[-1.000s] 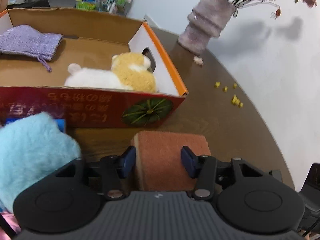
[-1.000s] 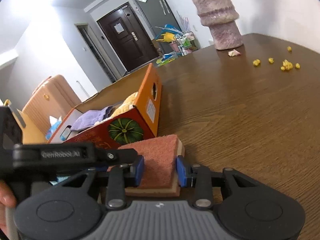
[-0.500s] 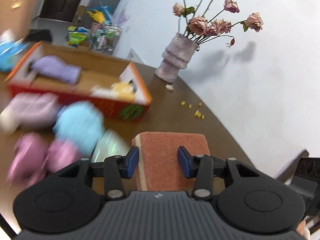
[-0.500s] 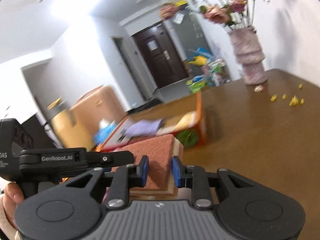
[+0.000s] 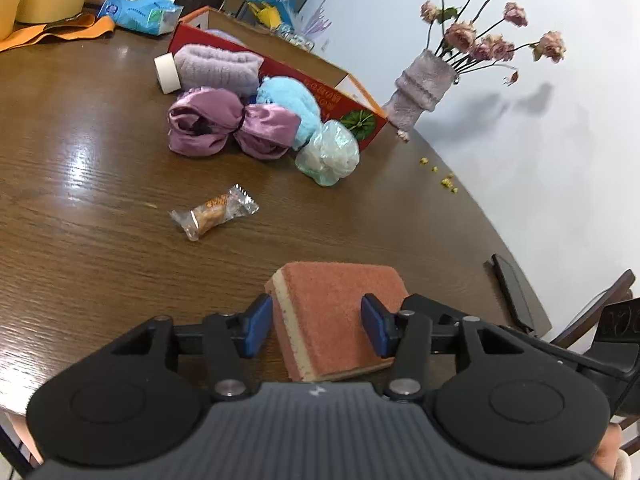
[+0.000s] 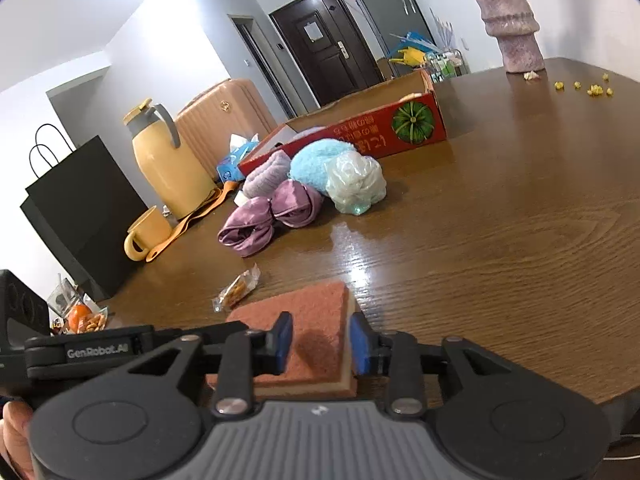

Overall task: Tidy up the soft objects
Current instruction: 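Lift the sponge block with both grippers off the table, then lower the sponge block into the box and open both grippers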

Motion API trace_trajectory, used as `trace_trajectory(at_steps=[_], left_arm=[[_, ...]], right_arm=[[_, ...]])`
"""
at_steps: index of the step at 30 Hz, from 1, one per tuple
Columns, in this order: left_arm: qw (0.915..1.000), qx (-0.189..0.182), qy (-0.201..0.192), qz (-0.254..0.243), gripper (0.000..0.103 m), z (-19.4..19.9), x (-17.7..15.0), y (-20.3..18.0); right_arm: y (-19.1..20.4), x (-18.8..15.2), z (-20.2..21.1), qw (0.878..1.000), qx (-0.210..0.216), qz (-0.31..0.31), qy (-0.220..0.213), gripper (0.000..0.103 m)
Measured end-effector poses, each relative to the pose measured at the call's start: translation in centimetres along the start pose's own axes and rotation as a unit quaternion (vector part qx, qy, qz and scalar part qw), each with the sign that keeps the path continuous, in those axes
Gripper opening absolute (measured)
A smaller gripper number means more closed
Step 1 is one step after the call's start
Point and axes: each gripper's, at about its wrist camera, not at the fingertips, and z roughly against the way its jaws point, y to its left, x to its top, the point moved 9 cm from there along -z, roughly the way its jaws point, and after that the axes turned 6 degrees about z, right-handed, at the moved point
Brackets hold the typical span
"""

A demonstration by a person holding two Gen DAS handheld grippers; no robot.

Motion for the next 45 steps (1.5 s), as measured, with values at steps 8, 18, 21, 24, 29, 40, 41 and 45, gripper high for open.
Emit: trace_trajectory(at_steps=[8,18,21,24,29,40,41,45], left_arm=[[0.9998,-0.015,0.015,0.0,0.034,-0.6,-0.6,-0.1],[0.9976,-0.068,-0.015,-0.009,0.028,-2.0,10.9,-4.2],[0.9965,-0.078,-0.021,-0.023,0.028,-5.2,18.9,-6.4],[0.9941,-0.096,-0.005,-0.05,0.031,-10.4,26.0,-8.0],[0.9957,-0.086,0.031,-0.016,0.031,-21.1,33.7,-5.6],[0.9959,0.022,0.081,-0.033,0.037,-33.5,35.8,-0.3],[0.996,0.013,0.082,-0.033,0.038,-33.1,35.6,-0.3],[0.9975,0.011,0.044,-0.054,0.044,-28.9,36.5,-1.3]], right_arm=[[-0.9,-0.1,-0.8,0.999,0.027,-0.031,0.004,0.039],[-1.2,10.1,-1.0,0.997,-0.002,0.016,-0.074,0.023],[-2.0,17.3,-3.4,0.994,-0.018,0.037,-0.102,0.023],[-3.9,25.1,-7.5,0.989,-0.061,0.062,-0.123,0.023],[-9.0,32.7,-17.8,0.988,-0.11,0.071,-0.086,0.023],[-14.9,32.6,-31.5,0.981,-0.174,0.08,0.037,0.023],[-14.8,32.6,-31.5,0.979,-0.185,0.084,0.036,0.023],[-13.2,32.9,-29.4,0.971,-0.206,0.121,0.016,0.024]])
